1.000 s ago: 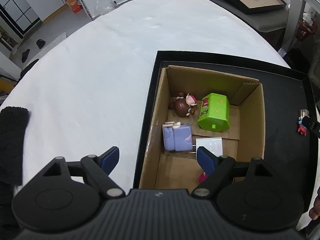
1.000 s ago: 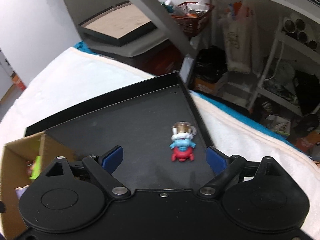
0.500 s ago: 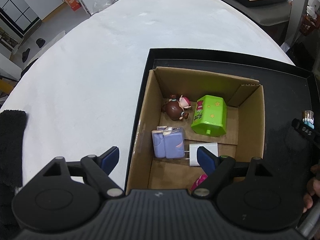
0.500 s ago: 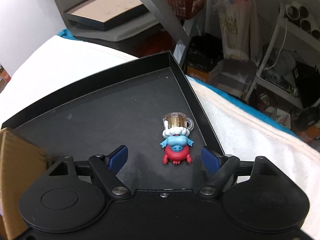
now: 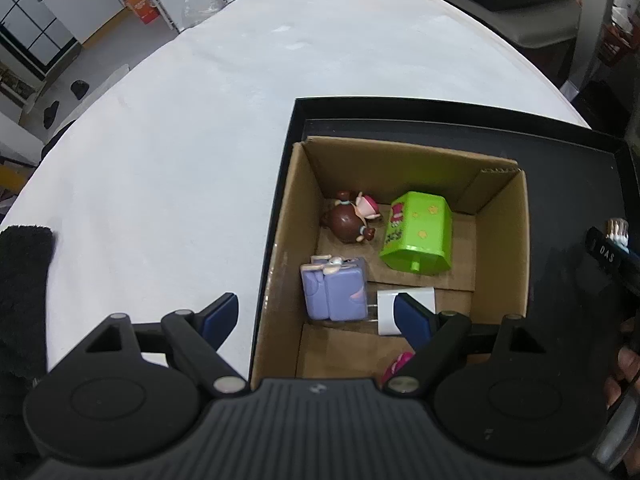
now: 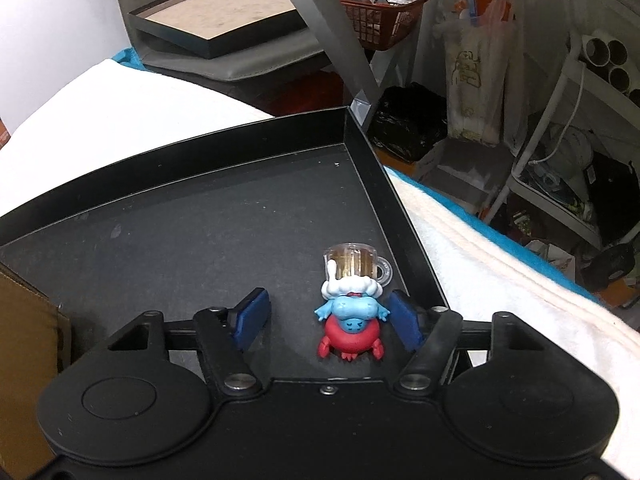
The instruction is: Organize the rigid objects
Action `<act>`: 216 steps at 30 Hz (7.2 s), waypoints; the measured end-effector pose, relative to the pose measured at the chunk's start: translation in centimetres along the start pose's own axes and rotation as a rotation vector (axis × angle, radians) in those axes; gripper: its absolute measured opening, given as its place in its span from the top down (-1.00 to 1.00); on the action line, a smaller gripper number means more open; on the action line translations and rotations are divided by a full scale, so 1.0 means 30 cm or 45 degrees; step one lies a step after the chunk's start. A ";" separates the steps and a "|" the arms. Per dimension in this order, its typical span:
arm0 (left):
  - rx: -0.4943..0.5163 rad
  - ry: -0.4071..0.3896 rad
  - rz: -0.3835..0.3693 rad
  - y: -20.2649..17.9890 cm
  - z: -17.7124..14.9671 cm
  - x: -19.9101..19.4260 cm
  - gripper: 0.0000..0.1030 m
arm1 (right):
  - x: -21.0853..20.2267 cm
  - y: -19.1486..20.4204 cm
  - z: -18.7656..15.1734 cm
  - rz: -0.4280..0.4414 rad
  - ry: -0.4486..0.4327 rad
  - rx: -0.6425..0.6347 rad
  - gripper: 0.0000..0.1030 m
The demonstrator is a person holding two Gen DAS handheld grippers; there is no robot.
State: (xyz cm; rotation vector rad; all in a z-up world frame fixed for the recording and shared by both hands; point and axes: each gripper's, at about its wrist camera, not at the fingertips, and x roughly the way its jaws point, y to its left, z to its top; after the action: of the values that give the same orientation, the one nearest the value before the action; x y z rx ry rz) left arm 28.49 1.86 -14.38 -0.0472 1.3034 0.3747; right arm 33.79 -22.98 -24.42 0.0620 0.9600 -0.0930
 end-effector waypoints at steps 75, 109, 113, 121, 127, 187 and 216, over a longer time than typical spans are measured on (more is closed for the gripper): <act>-0.170 -0.054 -0.328 0.283 -0.102 0.061 -0.61 | -0.533 0.236 0.060 0.093 -0.201 -0.116 0.26; -0.142 0.039 -0.526 0.324 -0.123 0.163 0.71 | -0.502 0.571 0.028 0.333 -0.014 -0.493 0.26; -0.140 0.045 -0.531 0.325 -0.123 0.166 0.70 | -0.476 0.599 0.012 0.285 -0.003 -0.589 0.25; -0.137 0.059 -0.540 0.328 -0.121 0.167 0.69 | -0.415 0.660 -0.056 0.178 -0.003 -0.846 0.25; -0.129 0.059 -0.510 0.322 -0.120 0.168 0.65 | -0.384 0.709 -0.102 0.120 -0.038 -1.010 0.25; 0.133 -0.440 -0.443 0.341 -0.409 -0.556 -0.81 | -1.068 0.105 -0.081 0.306 -0.207 -0.012 -1.00; 0.120 -0.638 -0.447 0.369 -0.763 -0.762 -0.82 | -1.304 0.001 -0.337 0.231 -0.308 -0.009 -1.00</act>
State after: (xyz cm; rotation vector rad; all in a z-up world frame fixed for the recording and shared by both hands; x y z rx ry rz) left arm -0.96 1.12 2.97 -0.0945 0.7944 0.0162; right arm 3.27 -19.97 1.87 0.1284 0.7097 0.0689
